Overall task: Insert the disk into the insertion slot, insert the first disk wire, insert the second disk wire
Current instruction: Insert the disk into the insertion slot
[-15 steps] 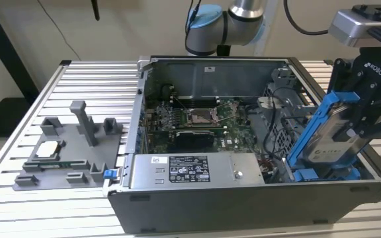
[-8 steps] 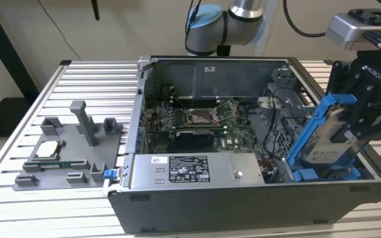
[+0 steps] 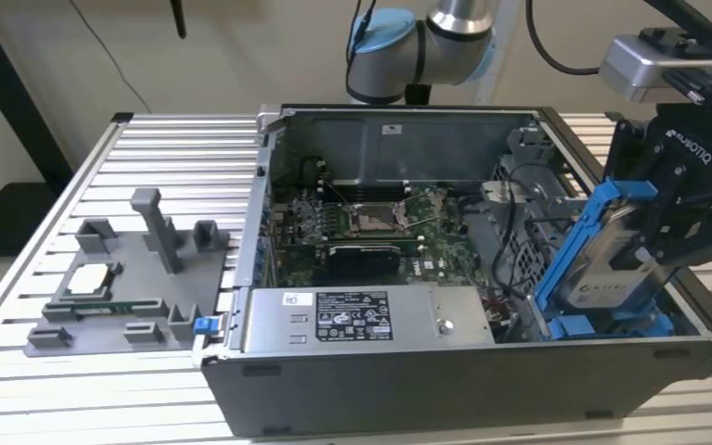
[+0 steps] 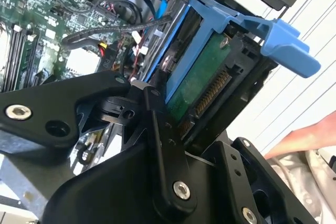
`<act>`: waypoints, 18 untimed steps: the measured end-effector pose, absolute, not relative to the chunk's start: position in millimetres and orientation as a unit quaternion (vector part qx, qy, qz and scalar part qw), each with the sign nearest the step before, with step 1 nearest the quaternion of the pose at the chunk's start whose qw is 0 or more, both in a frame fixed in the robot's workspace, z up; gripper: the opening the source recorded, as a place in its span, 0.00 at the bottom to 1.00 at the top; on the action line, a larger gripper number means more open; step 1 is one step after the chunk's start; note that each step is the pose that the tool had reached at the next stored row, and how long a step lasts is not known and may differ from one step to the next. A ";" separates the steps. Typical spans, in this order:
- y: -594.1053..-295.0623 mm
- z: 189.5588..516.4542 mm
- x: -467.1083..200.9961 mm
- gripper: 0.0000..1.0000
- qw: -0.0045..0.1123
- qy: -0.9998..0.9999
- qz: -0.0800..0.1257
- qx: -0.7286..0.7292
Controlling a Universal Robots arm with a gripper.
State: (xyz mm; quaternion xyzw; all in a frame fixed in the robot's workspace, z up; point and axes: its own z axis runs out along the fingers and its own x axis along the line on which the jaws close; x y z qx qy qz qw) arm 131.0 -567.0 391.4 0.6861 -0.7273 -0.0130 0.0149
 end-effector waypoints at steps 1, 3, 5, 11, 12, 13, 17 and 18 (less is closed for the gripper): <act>-566.9 390.0 131.0 0.00 0.015 -0.728 -0.013 0.686; -566.8 386.8 131.0 0.00 0.015 -0.728 -0.013 0.685; -566.7 383.4 131.0 0.00 0.015 -0.729 -0.013 0.685; -566.7 372.4 131.0 0.00 0.015 -0.729 -0.013 0.684; -566.7 370.6 131.0 0.00 0.015 -0.729 -0.013 0.684; -566.7 368.8 131.0 0.00 0.015 -0.729 -0.013 0.684; -566.7 365.2 131.0 0.00 0.015 -0.729 -0.013 0.684; -566.6 365.1 131.0 0.00 0.015 -0.729 -0.013 0.684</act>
